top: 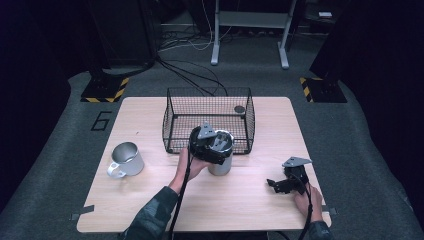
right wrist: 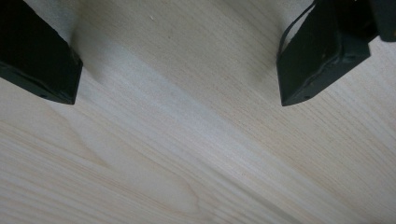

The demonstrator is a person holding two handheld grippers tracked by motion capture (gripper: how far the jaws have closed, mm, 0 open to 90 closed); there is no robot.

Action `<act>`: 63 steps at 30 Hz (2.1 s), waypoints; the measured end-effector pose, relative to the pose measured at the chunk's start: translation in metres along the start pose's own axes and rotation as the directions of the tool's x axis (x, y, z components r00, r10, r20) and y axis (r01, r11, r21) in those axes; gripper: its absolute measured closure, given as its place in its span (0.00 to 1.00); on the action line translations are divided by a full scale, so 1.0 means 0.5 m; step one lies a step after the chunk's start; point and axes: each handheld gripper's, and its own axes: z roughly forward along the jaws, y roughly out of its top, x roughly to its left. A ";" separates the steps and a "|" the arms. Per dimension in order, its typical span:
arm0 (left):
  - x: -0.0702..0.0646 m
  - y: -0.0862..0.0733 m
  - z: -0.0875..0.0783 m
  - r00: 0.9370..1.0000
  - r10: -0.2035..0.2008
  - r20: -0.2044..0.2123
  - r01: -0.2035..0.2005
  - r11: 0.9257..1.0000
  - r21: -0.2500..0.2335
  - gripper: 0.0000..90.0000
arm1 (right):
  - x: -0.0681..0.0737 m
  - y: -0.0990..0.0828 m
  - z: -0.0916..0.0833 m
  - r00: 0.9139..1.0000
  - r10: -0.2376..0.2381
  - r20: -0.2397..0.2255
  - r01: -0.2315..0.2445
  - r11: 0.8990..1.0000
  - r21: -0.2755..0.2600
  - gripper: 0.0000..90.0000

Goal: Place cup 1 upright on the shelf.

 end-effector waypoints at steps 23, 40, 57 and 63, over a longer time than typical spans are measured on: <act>-0.005 0.008 -0.024 1.000 0.003 0.006 -0.003 1.000 -0.015 0.04 | 0.001 0.000 0.001 1.000 0.007 -0.002 -0.007 1.000 -0.003 0.00; -0.006 0.044 -0.061 1.000 0.019 0.005 -0.019 0.999 -0.028 0.04 | 0.001 0.000 0.000 1.000 0.007 0.002 -0.007 1.000 -0.003 0.00; -0.005 0.088 -0.093 0.999 0.035 -0.003 -0.035 0.997 -0.064 0.04 | 0.001 0.000 0.000 1.000 0.008 0.002 -0.008 1.000 -0.003 0.00; -0.008 0.103 -0.099 0.999 0.045 -0.008 -0.046 0.996 -0.072 0.04 | 0.001 0.000 0.001 1.000 0.008 0.002 -0.008 1.000 -0.003 0.00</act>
